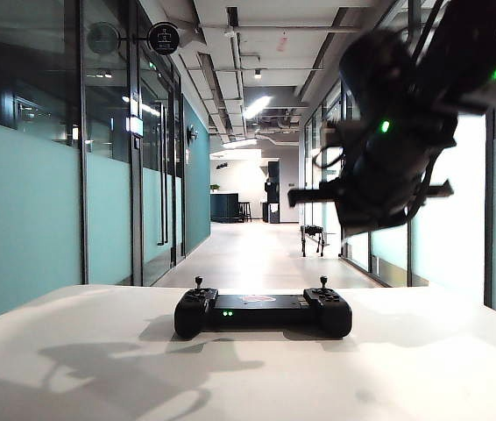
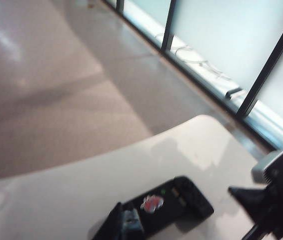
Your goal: Push the left joystick on the remote control sitting on the white table forward to make the robot dog walk in a straight line until it approaches the door.
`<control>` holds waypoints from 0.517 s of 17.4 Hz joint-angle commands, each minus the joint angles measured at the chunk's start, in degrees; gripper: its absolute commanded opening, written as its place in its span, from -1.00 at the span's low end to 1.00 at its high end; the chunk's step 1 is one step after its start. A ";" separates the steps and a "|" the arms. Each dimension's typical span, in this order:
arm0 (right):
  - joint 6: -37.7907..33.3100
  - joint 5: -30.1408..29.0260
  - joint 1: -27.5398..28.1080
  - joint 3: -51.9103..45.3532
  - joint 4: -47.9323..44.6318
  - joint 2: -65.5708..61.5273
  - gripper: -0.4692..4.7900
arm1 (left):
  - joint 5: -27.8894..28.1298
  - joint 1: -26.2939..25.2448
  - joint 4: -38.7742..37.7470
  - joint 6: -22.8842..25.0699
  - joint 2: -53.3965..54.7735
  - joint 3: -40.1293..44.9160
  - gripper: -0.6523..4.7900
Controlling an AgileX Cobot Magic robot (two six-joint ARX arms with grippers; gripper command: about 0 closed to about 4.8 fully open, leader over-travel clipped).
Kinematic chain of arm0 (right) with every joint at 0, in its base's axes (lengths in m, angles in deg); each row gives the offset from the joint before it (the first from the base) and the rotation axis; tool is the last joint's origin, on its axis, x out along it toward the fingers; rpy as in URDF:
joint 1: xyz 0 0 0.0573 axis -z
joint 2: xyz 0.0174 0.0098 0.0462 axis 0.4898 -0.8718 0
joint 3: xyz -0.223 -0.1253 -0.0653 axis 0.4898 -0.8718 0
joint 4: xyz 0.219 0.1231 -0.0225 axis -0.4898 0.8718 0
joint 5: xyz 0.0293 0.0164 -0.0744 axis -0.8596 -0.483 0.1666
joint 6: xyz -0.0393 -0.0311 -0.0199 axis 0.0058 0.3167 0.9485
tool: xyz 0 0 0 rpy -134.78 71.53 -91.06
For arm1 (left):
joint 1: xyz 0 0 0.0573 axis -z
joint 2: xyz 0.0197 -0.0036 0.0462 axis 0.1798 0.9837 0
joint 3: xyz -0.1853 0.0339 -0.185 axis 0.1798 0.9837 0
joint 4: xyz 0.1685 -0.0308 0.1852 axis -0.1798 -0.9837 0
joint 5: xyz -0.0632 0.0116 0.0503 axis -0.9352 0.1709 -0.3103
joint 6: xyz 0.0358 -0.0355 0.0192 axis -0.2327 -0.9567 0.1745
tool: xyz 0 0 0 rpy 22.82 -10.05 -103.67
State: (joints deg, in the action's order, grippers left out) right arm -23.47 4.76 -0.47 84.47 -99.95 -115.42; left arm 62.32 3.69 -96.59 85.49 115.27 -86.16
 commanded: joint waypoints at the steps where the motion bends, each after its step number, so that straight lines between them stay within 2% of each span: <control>1: 2.12 0.24 -0.11 0.15 1.84 3.26 -0.84 | 3.54 0.09 -4.61 -0.15 -2.93 -0.02 -0.78; 5: 3.39 -0.04 -0.11 -0.31 4.42 8.15 -0.84 | 7.15 0.09 -7.72 0.24 -7.26 0.46 -0.78; 9: 3.56 -0.24 -0.11 -4.28 4.44 13.90 -0.84 | 11.17 0.09 -6.75 0.00 -13.99 6.82 -0.78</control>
State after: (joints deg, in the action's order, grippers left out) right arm -20.17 4.52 -0.47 81.02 -95.08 -102.96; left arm 72.26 3.71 -103.94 85.67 102.57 -80.74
